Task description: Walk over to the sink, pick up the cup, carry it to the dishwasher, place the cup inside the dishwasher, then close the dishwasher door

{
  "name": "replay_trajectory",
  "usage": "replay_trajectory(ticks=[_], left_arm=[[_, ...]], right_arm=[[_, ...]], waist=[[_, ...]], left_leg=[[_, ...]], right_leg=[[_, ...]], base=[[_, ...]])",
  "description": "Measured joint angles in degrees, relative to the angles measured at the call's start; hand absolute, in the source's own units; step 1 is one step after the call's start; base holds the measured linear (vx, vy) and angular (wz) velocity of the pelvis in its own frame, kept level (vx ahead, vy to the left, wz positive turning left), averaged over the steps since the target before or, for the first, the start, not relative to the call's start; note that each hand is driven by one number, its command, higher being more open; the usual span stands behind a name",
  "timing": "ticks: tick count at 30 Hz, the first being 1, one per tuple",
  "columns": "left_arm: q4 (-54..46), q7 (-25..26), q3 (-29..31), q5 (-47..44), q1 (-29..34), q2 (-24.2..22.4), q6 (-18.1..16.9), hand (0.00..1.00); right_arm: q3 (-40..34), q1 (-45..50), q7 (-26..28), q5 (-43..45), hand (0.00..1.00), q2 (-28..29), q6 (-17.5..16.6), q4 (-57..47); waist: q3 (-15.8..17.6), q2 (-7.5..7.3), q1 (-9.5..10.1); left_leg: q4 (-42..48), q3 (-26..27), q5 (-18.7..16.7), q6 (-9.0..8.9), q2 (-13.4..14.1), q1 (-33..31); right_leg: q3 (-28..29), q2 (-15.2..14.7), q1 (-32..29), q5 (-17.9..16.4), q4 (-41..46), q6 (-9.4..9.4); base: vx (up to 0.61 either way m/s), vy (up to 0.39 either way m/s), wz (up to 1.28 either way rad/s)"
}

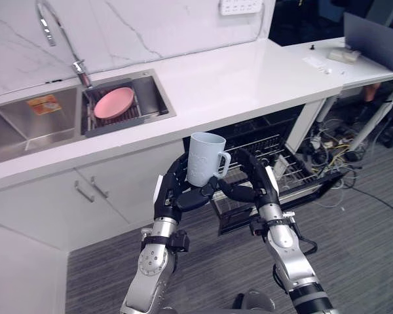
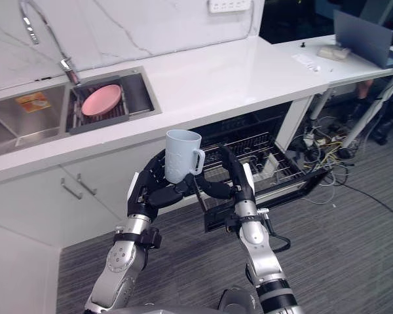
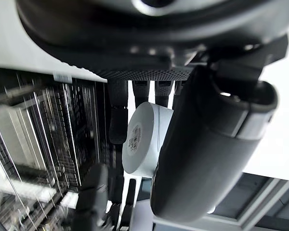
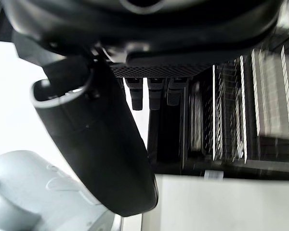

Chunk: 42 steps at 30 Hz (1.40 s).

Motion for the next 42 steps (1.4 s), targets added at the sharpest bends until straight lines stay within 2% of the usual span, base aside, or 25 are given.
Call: replay_trajectory(ticks=[2,3,4,5,6,8,9,10,11,12,14,16,19,25,31,42], left_arm=[[0.2,0.0,1.8,0.0,-0.1,0.0,0.0,0.30],[1.1,0.1,3.5,0.0,-0.4,-0.1,0.0,0.30],[1.7,0.2,4.2,0.0,-0.7,-0.1,0.0,0.30],[2.2,0.8,5.2,0.0,-0.8,0.0,0.0,0.30],[2.2,1.1,5.8,0.0,-0.8,-0.1,0.0,0.30],[2.2,1.7,6.4,0.0,-0.8,-0.1,-0.1,0.30],[2.3,2.1,6.7,0.0,-0.8,-0.2,-0.1,0.30],[2.4,2.5,7.0,0.0,-0.9,-0.4,-0.1,0.30],[2.5,2.5,7.1,0.0,-0.9,-0.6,-0.1,0.30],[4.6,2.6,7.5,0.0,-1.5,0.1,-0.5,0.30],[6.1,2.7,8.3,0.0,-2.0,1.1,-0.5,0.30],[7.2,2.9,8.6,0.0,-2.2,1.5,-0.4,0.30],[7.4,3.0,8.8,0.0,-2.3,1.6,-0.4,0.30],[7.5,1.9,7.2,0.7,-2.5,1.5,-0.4,0.30],[7.5,-1.1,2.8,2.2,-3.6,1.5,-0.4,0.30],[7.4,-2.2,-3.2,1.4,-4.8,1.5,-0.4,0.30]], right_arm=[[-0.2,0.6,0.3,2.2,0.90,-0.1,0.0,-2.2],[-0.2,0.7,0.6,3.8,0.90,0.0,0.0,-3.6],[-0.2,1.0,0.8,4.5,0.90,0.1,0.0,-4.4],[-0.5,1.2,1.0,5.9,0.90,0.1,-0.2,-6.0],[-0.9,1.2,1.1,7.3,0.90,0.1,-0.8,-6.8],[-0.8,1.1,1.6,9.7,0.90,0.0,-1.0,-6.7],[-0.6,1.1,2.2,10.8,0.90,-0.2,-1.0,-6.5],[-0.1,1.3,2.7,11.4,0.90,-0.7,-1.0,-6.4],[0.0,1.4,3.1,11.9,0.90,-1.1,-1.0,-6.4],[0.3,2.4,4.0,13.3,0.90,-0.7,-0.9,-6.1],[0.6,2.8,5.3,13.6,0.90,0.1,-0.9,-6.4],[1.0,2.9,6.6,15.8,0.90,0.5,-0.9,-6.6],[2.1,3.0,7.3,18.0,0.90,0.5,-0.9,-7.3],[2.4,2.9,8.4,20.6,0.90,0.4,-0.9,-10.3],[5.0,1.9,8.5,21.7,0.90,0.0,-0.9,-10.2],[7.4,-3.6,7.4,22.5,0.90,0.2,-0.9,-1.7]], waist=[[0.0,0.19,0.04],[0.0,0.25,-0.10],[0.1,0.12,-0.04],[0.0,-0.04,0.24],[0.0,-0.09,0.29],[0.0,-0.08,0.76],[-0.1,0.08,0.73],[-0.9,1.52,0.67],[-1.3,2.40,0.67],[-2.1,0.99,0.13],[-2.7,-0.13,-0.54],[-2.7,-0.12,-1.00],[-2.8,-0.06,-1.07],[-3.0,0.18,-1.35],[-3.2,0.38,-1.34],[-4.1,0.46,-1.04]], left_leg=[[7.3,1.5,1.1,-0.93,2.5,-1.6],[13.1,1.4,3.4,-0.16,3.9,-3.4],[14.5,1.3,2.5,-0.37,4.3,-4.0],[12.7,0.8,-0.5,-1.16,3.5,-4.9],[9.5,-1.0,-2.3,-0.78,2.0,-6.5],[2.4,-5.4,-2.2,-1.09,-0.3,-8.0],[-2.9,-7.5,-0.5,-1.35,-1.1,-7.9],[-10.6,-9.9,7.2,-0.99,-1.0,-7.7],[-11.8,-10.7,13.5,-2.32,-0.4,-7.7],[-12.1,-9.4,12.5,-2.07,-1.3,-6.1],[-14.9,-8.1,12.8,-1.24,-2.8,-4.0],[-17.4,-7.3,13.4,-0.64,-3.9,-1.7],[-21.0,-6.9,14.7,-0.77,-4.6,0.9],[-23.2,-6.1,15.7,-0.97,-4.4,1.1],[-24.6,-5.8,16.0,-0.84,-4.6,1.4],[-27.0,-7.0,17.1,-0.65,-5.1,1.0]], right_leg=[[2.6,1.8,0.9,0.1,-1.5,-0.38],[4.0,2.7,2.4,0.6,-3.4,-0.84],[4.8,2.8,3.4,1.0,-4.5,-0.98],[6.9,2.8,4.0,1.5,-6.0,-0.83],[8.8,2.6,4.5,1.8,-6.9,-0.47],[12.0,2.3,4.9,2.2,-7.3,0.11],[13.4,2.4,5.1,2.3,-7.1,0.44],[15.1,3.5,5.3,2.3,-7.1,1.46],[15.8,4.2,5.4,2.1,-7.2,2.15],[17.2,3.3,6.1,2.3,-7.6,3.49],[17.6,2.1,7.3,2.7,-9.8,4.21],[18.2,1.3,8.7,3.3,-11.6,5.13],[18.3,1.2,9.9,3.6,-13.0,5.31],[18.6,2.2,10.3,5.7,-16.4,5.24],[18.6,2.3,11.5,7.3,-19.8,5.48],[17.1,2.4,12.1,8.1,-22.4,5.55]], base=[[0.11,-0.086,-0.72],[0.15,-0.058,-0.82],[0.16,-0.021,-0.80],[0.14,0.036,-0.81],[0.10,0.034,-0.84],[0.14,0.117,-0.91],[0.25,0.250,-1.09],[0.16,0.165,-0.86],[0.23,0.232,-0.82],[0.13,0.136,-0.49],[0.12,0.170,-0.31],[0.04,0.123,-0.16],[0.00,0.033,-0.05],[0.01,-0.001,-0.07],[0.03,0.010,-0.01],[0.02,0.001,0.06]])
